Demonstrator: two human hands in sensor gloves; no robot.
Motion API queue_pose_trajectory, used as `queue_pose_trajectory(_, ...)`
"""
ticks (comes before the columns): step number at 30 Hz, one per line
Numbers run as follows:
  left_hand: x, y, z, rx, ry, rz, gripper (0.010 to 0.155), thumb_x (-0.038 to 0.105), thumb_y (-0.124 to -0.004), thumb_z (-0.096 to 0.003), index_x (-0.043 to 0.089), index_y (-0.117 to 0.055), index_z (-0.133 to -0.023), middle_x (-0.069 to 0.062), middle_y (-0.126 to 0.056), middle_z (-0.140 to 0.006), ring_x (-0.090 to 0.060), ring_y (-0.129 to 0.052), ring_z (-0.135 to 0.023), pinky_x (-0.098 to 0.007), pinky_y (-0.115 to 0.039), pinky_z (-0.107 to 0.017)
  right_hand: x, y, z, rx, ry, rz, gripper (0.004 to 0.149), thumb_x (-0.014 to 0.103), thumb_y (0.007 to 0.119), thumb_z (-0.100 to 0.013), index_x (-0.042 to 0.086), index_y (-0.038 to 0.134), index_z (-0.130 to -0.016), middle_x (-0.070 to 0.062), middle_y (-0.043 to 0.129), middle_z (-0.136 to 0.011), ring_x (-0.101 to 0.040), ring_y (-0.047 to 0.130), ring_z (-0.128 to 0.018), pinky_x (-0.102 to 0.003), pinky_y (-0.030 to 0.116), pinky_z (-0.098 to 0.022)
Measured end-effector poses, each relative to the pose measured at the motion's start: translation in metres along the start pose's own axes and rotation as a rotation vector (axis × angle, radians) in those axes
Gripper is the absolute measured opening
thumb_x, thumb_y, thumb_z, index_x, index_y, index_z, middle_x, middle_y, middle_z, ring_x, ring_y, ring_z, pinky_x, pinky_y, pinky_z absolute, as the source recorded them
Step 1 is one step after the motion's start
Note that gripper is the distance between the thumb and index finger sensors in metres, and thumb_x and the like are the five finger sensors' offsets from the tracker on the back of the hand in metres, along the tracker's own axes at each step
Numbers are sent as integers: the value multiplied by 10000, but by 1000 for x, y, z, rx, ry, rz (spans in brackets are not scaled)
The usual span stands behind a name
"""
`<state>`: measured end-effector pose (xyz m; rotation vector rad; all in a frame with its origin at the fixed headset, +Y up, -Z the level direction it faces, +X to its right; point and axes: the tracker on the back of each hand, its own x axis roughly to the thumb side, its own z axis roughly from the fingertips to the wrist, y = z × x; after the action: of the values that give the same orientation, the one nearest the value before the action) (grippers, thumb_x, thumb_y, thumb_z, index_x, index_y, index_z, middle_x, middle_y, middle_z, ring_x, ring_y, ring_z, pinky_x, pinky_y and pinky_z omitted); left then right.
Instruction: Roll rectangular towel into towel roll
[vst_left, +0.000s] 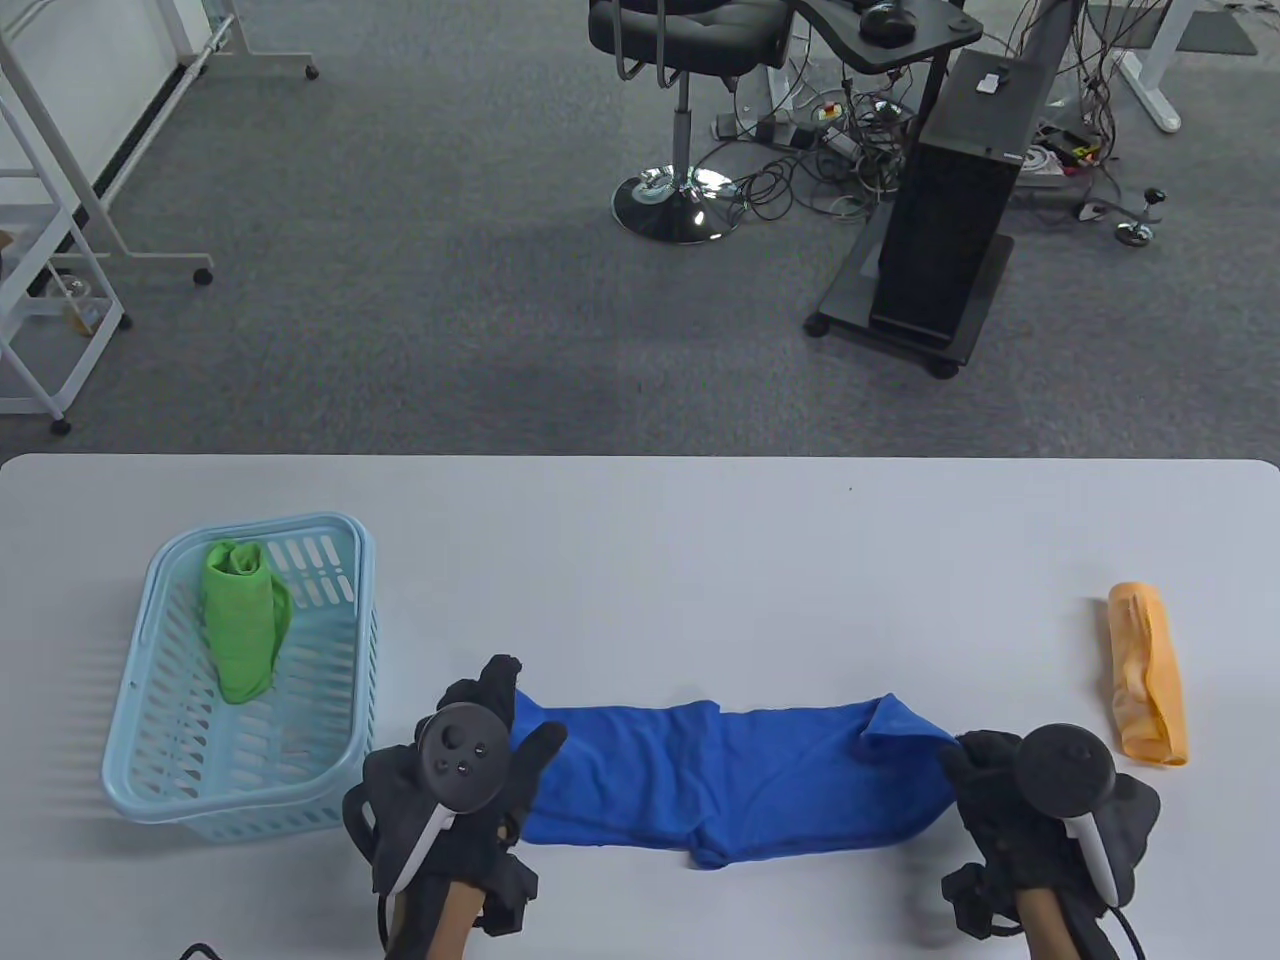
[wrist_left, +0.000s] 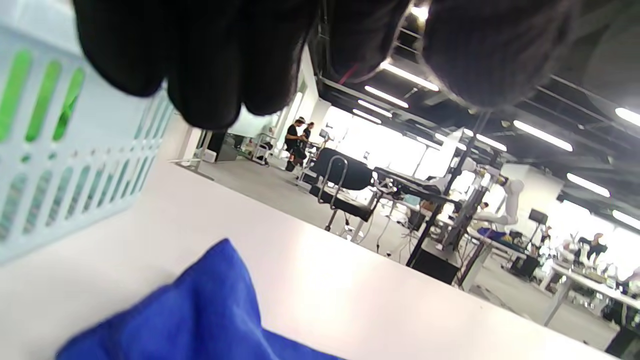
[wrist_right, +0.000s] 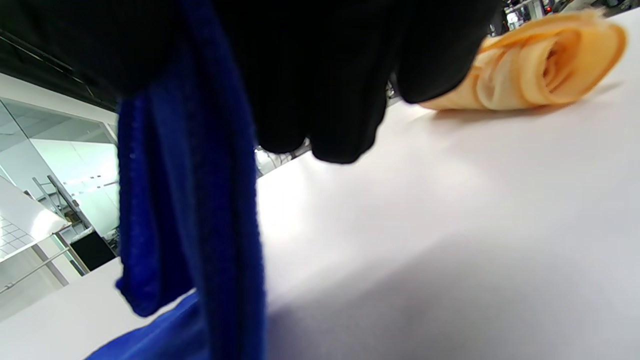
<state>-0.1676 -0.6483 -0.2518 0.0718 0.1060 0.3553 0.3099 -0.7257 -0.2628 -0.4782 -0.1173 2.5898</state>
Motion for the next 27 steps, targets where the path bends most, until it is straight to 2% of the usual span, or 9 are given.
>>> queue_pose_trajectory(5,6,1,-5,-83,-99,-132,632,472,-823,-390,385,-728,-1009,-203,-785,-1028,-454,-836,-894,-622,-681,-617,1,-1,-1,4,-2,-2,493,456,784,-300,156,948,-655,-67,881,-792,-277,962,-689,-544,707,-595)
queue_pose_trajectory(8,6,-35,-7,-250,-157,-302,492,372,-836,-396,372,-870,-887,-129,-856,-987,-406,-858,-900,-613,-668,-642,0,-1,-2,11,2,-16,494,456,783,-302,156,946,-659,-66,878,-796,-279,958,-695,-545,704,-598)
queue_pose_trajectory(10,1,-63,-11,-289,-192,-486,470,345,-845,-385,379,-887,-852,-80,-882,-968,-370,-869,-901,-598,-678,-645,0,-1,-2,15,1,-19,495,456,783,-303,154,945,-660,-67,877,-797,-280,959,-693,-545,704,-597)
queue_pose_trajectory(13,-10,-100,-18,-328,-171,-744,544,364,-876,-357,394,-826,-898,-4,-870,-984,-311,-828,-961,-585,-672,-659,1,-1,-1,17,-8,-14,496,456,782,-302,153,946,-660,-70,878,-795,-281,958,-694,-547,704,-596)
queue_pose_trajectory(16,-18,-120,-29,-458,-73,-873,731,455,-896,-331,454,-633,-1013,61,-751,-1087,-303,-655,-1077,-588,-625,-700,3,-2,0,21,-14,-14,501,460,779,-303,154,943,-665,-69,875,-800,-281,955,-699,-546,701,-600)
queue_pose_trajectory(19,-18,-128,-33,-410,-49,-776,674,356,-917,-345,382,-695,-981,-12,-837,-977,-316,-828,-956,-577,-678,-654,2,-2,0,33,-15,-27,505,461,777,-305,152,942,-668,-71,873,-803,-283,953,-701,-548,699,-601)
queue_pose_trajectory(21,-9,-127,-32,-344,-71,-817,548,298,-908,-355,348,-822,-894,-32,-972,-770,-295,-936,-812,-565,-695,-640,2,-2,0,34,-15,-27,505,461,777,-306,152,941,-670,-73,872,-804,-285,952,-702,-548,699,-600)
queue_pose_trajectory(23,2,-118,-30,-320,-61,-821,533,330,-915,-347,340,-840,-875,-40,-980,-717,-288,-953,-750,-558,-709,-630,2,-3,-1,34,-13,-32,506,462,776,-306,153,940,-671,-71,871,-806,-283,952,-704,-548,698,-602)
queue_pose_trajectory(27,19,-88,-24,-210,-89,-672,443,476,-911,-288,307,-918,-697,-7,-958,-515,-252,-976,-649,-548,-727,-612,3,-2,-1,40,-20,-33,507,462,777,-307,151,940,-673,-71,870,-806,-286,951,-703,-549,698,-601)
